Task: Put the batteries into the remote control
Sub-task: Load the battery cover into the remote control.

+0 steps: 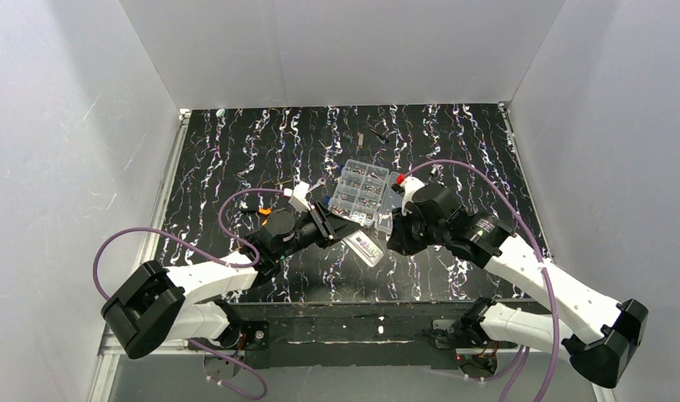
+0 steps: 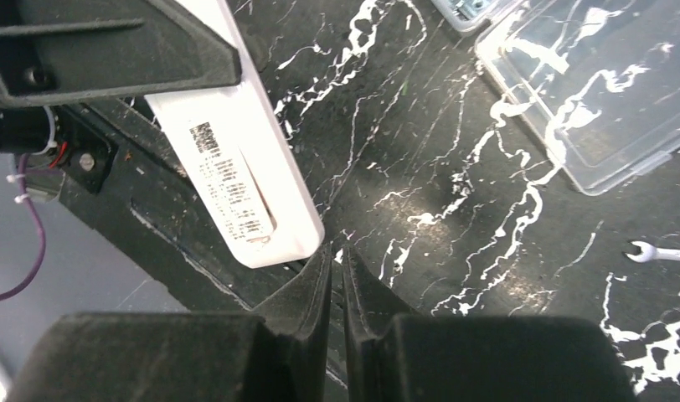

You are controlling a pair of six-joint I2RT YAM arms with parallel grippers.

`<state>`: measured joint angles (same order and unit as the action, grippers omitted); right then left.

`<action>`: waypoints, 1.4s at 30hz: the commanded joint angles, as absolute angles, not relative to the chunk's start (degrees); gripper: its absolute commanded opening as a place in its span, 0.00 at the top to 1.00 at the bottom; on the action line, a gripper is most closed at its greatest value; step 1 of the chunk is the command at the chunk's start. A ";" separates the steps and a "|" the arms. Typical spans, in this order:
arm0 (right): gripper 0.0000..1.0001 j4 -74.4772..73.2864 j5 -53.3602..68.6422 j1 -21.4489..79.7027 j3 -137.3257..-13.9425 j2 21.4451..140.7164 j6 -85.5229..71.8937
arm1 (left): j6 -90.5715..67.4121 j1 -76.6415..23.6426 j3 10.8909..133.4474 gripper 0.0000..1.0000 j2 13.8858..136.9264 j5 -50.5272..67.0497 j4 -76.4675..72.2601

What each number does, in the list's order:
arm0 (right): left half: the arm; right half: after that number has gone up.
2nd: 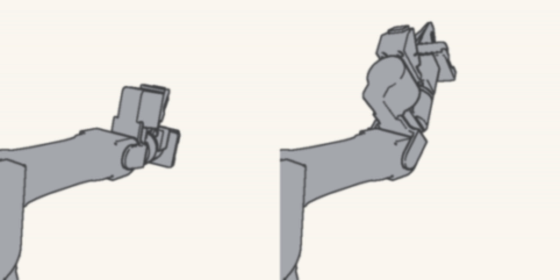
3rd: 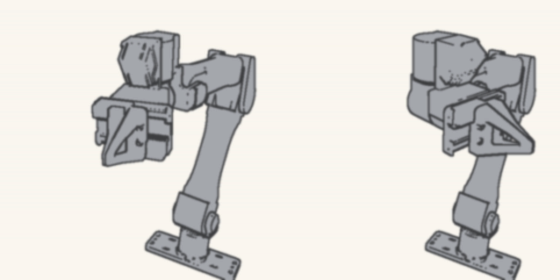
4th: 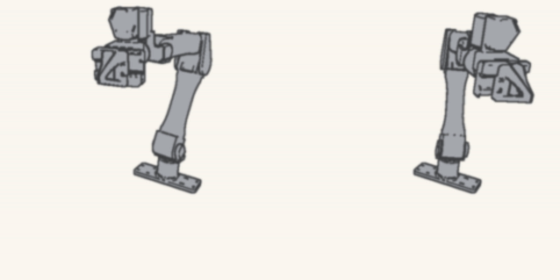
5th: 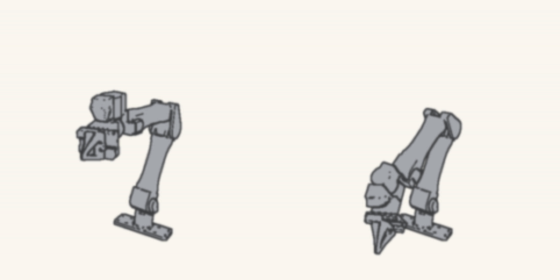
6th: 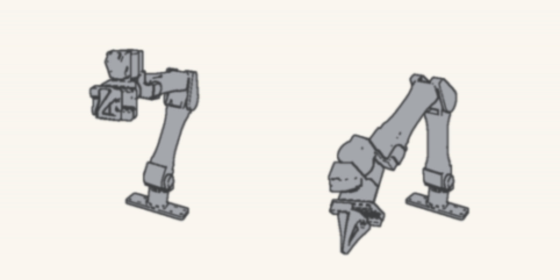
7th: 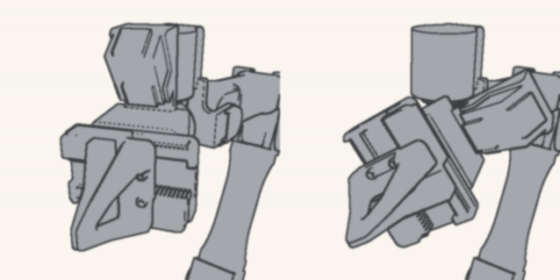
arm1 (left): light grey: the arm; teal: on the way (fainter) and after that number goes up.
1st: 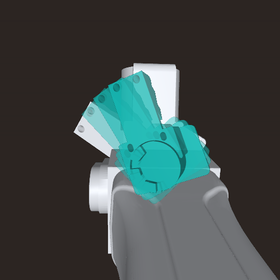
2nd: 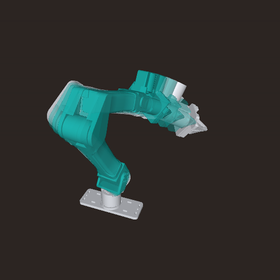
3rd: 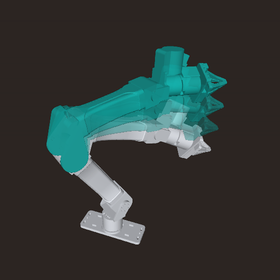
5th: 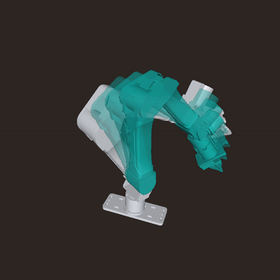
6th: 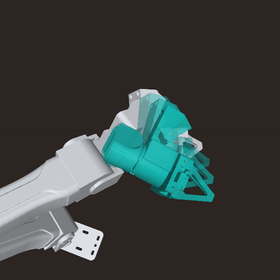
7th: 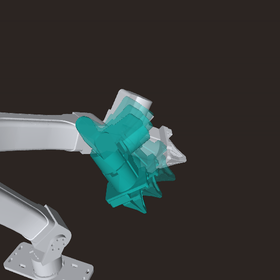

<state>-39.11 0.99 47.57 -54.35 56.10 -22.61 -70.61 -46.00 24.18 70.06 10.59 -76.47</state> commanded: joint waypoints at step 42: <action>0.93 -33.20 11.59 47.41 -55.19 58.52 -20.67 | -71.59 -46.33 26.27 1.00 70.29 12.13 -81.85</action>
<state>-35.40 10.50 47.57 -53.56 59.35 -21.69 -71.18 -46.00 24.18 70.15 11.35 -76.62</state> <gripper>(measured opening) 0.068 0.258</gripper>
